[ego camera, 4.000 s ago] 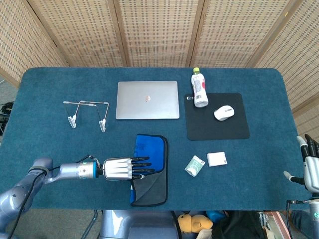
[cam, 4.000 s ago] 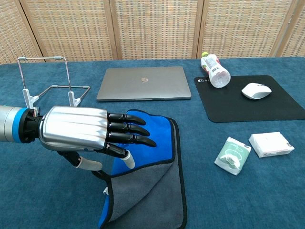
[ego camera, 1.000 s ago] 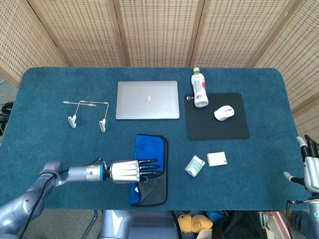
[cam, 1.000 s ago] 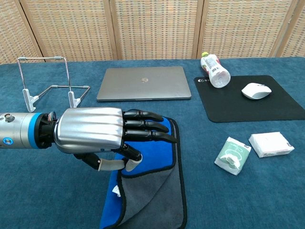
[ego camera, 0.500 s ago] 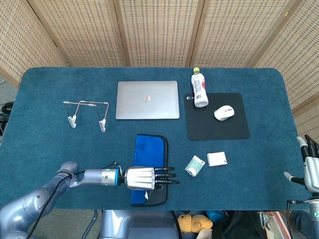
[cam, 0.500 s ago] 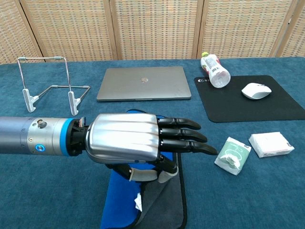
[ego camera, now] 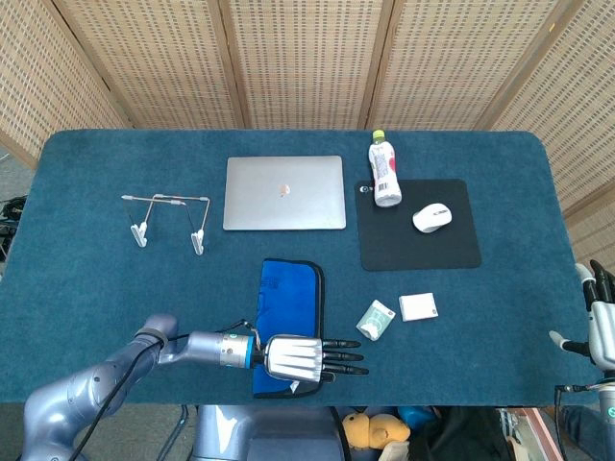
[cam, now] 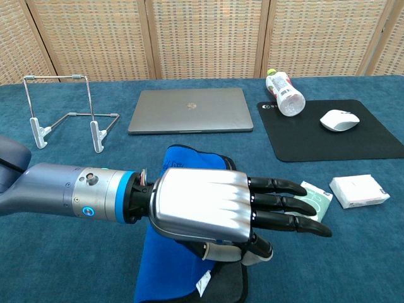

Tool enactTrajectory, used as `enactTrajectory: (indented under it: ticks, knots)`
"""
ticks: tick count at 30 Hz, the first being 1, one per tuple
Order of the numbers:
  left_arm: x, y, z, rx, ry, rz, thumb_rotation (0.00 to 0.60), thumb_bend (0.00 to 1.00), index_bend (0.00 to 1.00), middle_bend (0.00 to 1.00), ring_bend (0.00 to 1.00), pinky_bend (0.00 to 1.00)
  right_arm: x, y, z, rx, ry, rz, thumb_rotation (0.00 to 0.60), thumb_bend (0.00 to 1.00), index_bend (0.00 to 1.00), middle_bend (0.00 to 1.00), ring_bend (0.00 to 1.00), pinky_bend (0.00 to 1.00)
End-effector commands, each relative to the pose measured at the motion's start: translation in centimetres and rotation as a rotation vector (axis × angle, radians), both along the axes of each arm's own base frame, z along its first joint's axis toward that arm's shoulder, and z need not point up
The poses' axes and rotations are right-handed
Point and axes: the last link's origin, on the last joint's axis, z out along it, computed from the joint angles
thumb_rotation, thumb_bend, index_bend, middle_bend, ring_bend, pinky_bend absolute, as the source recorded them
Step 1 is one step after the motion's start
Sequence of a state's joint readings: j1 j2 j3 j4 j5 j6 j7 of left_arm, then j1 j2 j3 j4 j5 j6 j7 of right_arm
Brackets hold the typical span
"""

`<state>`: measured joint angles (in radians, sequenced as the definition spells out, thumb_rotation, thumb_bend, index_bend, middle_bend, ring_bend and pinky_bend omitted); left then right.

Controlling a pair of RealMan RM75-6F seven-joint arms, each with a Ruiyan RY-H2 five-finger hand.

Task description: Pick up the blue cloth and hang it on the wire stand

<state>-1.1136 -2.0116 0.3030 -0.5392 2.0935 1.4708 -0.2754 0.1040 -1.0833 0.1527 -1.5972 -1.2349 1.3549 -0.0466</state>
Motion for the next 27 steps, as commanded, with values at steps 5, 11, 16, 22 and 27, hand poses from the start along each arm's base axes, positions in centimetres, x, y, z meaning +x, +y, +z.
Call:
enactTrajectory:
  ticks: [5, 11, 16, 22, 27]
  knots:
    - [0.3, -0.6, -0.4, -0.027, -0.03, 0.024, 0.6, 0.42, 0.0, 0.0, 0.0, 0.0, -0.1, 0.0, 0.0, 0.002, 0.002, -0.003, 0.6, 0.0, 0.0, 0.0, 0.0, 0.0]
    - [1.2, -0.9, 0.0, -0.086, -0.133, 0.102, 0.6, 0.35, 0.0, 0.0, 0.0, 0.0, 0.0, 0.1, 0.0, -0.001, 0.004, -0.003, 0.6, 0.0, 0.0, 0.0, 0.0, 0.0]
    - [1.5, -0.4, 0.3, -0.072, -0.151, 0.116, 0.6, 0.3, 0.0, 0.0, 0.0, 0.0, 0.0, 0.1, -0.1, 0.003, 0.007, -0.002, 0.6, 0.0, 0.0, 0.0, 0.0, 0.0]
    - [1.4, 2.0, 1.4, 0.001, -0.16, 0.196, 0.6, 0.3, 0.0, 0.0, 0.0, 0.0, 0.0, 0.2, -0.2, 0.006, 0.006, -0.002, 0.6, 0.0, 0.0, 0.0, 0.0, 0.0]
    - [0.3, 7.7, 4.0, 0.154, -0.163, 0.501, 0.6, 0.3, 0.01, 0.0, 0.0, 0.0, 0.2, 0.2, -0.3, 0.013, 0.006, 0.004, 0.6, 0.0, 0.0, 0.0, 0.0, 0.0]
